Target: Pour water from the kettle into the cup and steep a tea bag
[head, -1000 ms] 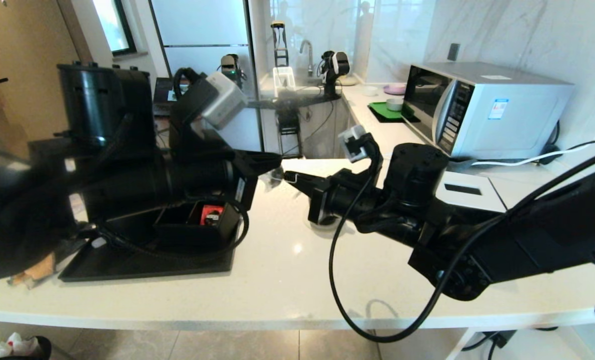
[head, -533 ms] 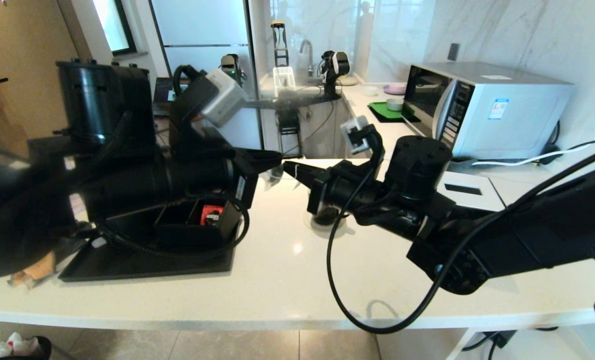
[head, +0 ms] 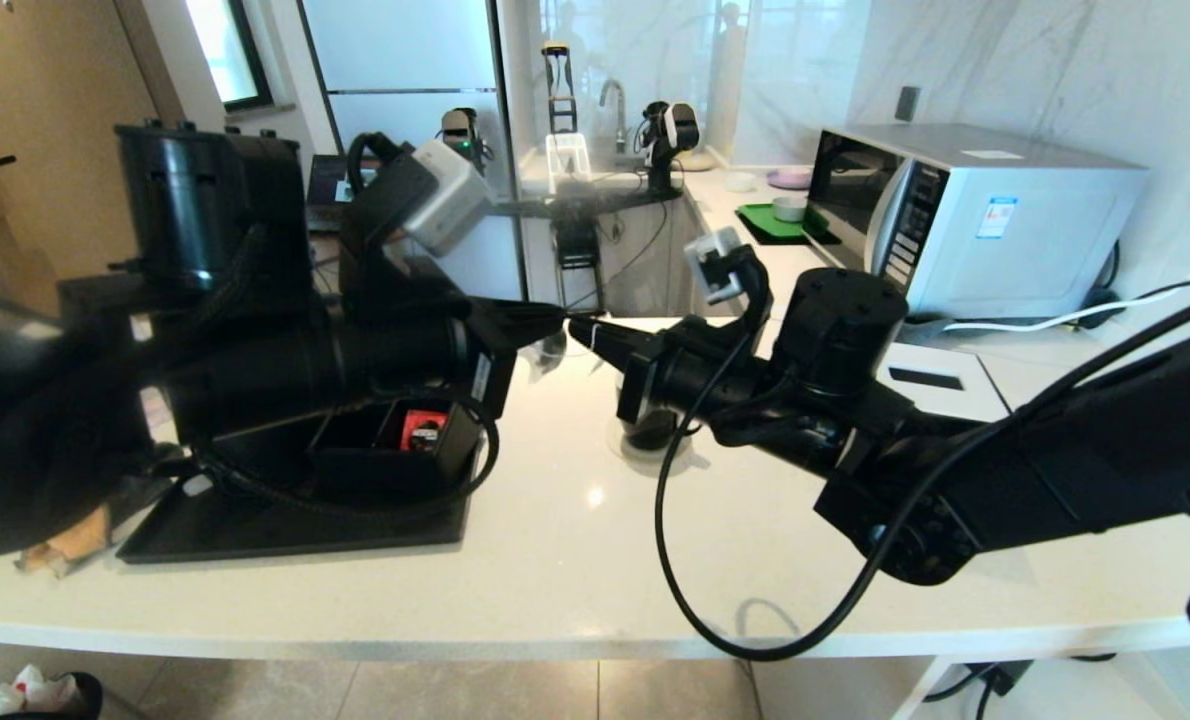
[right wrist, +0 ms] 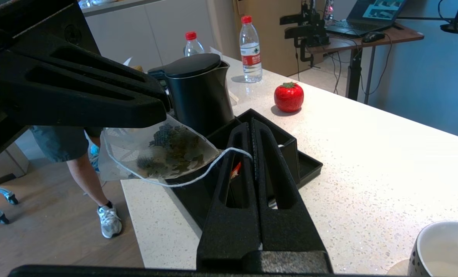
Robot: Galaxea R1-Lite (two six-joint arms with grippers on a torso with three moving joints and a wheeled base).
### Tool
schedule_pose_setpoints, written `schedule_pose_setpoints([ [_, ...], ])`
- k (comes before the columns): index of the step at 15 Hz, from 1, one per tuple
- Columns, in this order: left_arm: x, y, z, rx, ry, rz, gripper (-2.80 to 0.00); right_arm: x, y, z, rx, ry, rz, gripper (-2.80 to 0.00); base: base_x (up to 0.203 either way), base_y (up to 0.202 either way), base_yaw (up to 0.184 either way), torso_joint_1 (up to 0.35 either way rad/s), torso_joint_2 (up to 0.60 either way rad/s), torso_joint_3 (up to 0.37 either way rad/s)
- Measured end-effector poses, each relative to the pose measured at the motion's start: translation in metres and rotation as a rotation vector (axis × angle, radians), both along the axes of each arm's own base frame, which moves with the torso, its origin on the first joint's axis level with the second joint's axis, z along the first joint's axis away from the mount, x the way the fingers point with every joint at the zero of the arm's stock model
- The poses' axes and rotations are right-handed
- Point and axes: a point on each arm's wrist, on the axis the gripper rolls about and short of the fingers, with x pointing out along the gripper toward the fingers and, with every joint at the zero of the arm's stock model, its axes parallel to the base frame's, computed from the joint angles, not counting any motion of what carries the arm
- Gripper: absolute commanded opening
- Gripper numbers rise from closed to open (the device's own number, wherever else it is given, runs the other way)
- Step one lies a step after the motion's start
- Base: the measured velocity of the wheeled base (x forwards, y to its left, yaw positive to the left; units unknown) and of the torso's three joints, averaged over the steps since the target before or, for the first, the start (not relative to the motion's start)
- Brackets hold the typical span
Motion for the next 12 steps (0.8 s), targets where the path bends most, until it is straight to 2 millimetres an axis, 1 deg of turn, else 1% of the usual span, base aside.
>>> schedule_pose_setpoints([
  [12, -0.0011, -0.0019, 0.0000, 0.002, -0.001, -0.008, -2.80, 0.0000, -0.0001, 0.0002, 0.001, -0.002, 0.001, -2.80, 0.000, 0.000, 0.000, 0.000, 0.00, 0.000],
])
